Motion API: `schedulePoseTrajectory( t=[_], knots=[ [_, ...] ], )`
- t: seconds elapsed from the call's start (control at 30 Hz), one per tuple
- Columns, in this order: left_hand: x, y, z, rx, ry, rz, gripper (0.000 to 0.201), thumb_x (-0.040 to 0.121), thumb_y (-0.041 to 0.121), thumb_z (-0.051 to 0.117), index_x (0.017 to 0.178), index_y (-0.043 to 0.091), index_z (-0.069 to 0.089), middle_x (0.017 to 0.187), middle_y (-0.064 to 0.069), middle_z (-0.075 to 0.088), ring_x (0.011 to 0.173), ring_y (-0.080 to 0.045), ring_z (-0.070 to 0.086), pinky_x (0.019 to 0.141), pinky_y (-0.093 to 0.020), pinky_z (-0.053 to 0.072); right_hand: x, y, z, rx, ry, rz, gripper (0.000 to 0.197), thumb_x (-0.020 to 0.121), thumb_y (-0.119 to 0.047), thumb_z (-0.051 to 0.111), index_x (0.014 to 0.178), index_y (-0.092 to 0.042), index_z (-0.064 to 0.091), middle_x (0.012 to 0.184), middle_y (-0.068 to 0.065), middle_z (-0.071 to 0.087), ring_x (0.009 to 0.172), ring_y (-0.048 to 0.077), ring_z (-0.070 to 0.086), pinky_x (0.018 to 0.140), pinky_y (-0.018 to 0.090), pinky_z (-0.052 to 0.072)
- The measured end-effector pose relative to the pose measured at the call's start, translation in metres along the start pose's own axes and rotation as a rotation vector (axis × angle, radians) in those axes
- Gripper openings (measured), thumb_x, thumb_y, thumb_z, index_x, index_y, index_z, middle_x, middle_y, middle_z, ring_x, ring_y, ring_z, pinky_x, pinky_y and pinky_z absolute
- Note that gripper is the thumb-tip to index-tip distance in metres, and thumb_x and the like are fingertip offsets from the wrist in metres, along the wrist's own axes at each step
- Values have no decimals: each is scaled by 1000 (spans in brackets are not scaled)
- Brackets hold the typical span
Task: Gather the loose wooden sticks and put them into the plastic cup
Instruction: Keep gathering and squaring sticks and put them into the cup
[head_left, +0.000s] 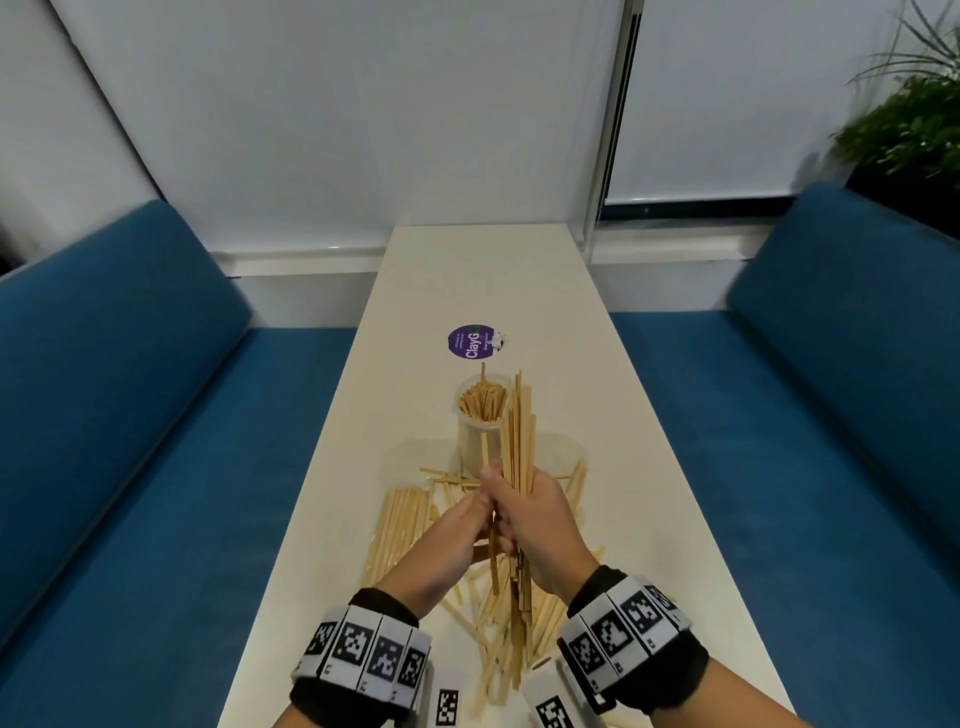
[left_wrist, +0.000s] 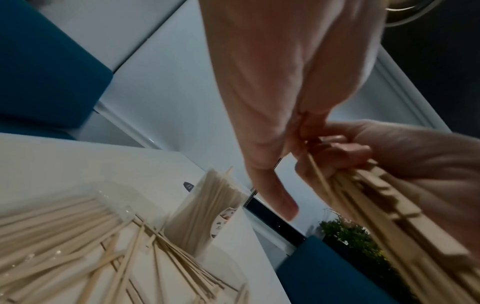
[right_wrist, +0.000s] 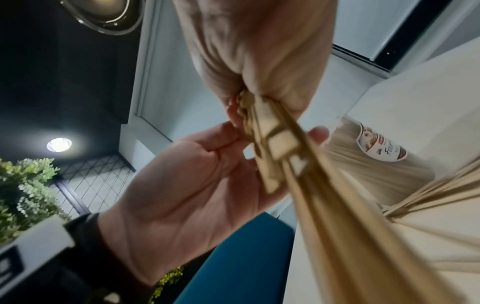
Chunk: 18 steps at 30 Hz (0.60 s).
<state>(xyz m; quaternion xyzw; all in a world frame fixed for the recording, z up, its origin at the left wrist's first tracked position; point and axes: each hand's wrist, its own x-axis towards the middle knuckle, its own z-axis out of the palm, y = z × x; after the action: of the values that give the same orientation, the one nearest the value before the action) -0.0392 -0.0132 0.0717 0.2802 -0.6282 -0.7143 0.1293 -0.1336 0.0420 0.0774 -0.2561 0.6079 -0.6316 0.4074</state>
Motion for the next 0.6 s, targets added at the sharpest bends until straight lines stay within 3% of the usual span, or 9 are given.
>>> schedulePoseTrajectory(
  t=[0.1, 0.17, 0.23, 0.3, 0.33, 0.4, 0.47, 0.6],
  knots=[
    [-5, 0, -4, 22, -24, -15, 35, 100, 39, 25, 125, 35, 50, 104, -4, 62, 91, -8, 62, 98, -29, 48, 2, -2, -2, -70, 12, -42, 24, 95, -24, 51, 74, -12, 51, 45, -6, 42, 36, 11, 38, 37, 23, 34],
    [-8, -6, -6, -62, 4, -57, 38, 99, 40, 27, 122, 30, 55, 110, 1, 65, 104, -9, 61, 100, -29, 44, 5, -7, -3, -56, 27, -103, 26, 96, -26, 49, 73, -14, 49, 47, -4, 41, 38, 13, 38, 40, 26, 34],
    [-13, -16, -4, -300, 88, -173, 44, 96, 46, 32, 119, 22, 61, 100, 4, 69, 98, -13, 62, 91, -30, 46, 6, -16, -5, 7, 64, -166, 24, 98, -24, 47, 76, -16, 47, 44, -6, 39, 37, 12, 36, 39, 26, 34],
    [-18, -26, 0, -533, 130, -357, 50, 91, 49, 38, 106, 12, 70, 92, -4, 70, 86, -19, 61, 81, -33, 44, 5, -24, -4, 69, 91, -229, 20, 98, -22, 44, 80, -15, 47, 44, -7, 38, 37, 10, 35, 38, 24, 34],
    [-18, -30, 2, -602, 136, -444, 54, 91, 49, 39, 100, 8, 72, 97, -11, 71, 88, -25, 62, 83, -36, 44, 4, -26, -3, 74, 93, -266, 18, 99, -21, 43, 82, -16, 47, 45, -6, 38, 38, 10, 36, 39, 23, 35],
    [-15, -34, 4, -694, 127, -565, 61, 90, 49, 37, 101, -2, 71, 111, -22, 67, 101, -34, 61, 94, -41, 43, 1, -24, -1, 23, 91, -335, 13, 99, -22, 42, 88, -17, 48, 46, -6, 42, 41, 10, 41, 43, 24, 39],
    [-12, -31, 4, -782, 100, -602, 61, 86, 43, 41, 100, -9, 69, 109, -27, 64, 98, -38, 64, 95, -45, 46, -3, -19, 1, -51, 94, -378, 13, 99, -24, 41, 97, -13, 49, 45, -4, 48, 44, 8, 46, 48, 22, 42],
    [-11, -28, 4, -933, 74, -606, 44, 85, 20, 45, 82, -18, 67, 91, -29, 66, 78, -40, 69, 77, -54, 51, -5, -14, 0, -113, 98, -457, 17, 99, -20, 41, 102, -6, 50, 55, -5, 57, 52, 4, 55, 55, 17, 46]
  ],
)
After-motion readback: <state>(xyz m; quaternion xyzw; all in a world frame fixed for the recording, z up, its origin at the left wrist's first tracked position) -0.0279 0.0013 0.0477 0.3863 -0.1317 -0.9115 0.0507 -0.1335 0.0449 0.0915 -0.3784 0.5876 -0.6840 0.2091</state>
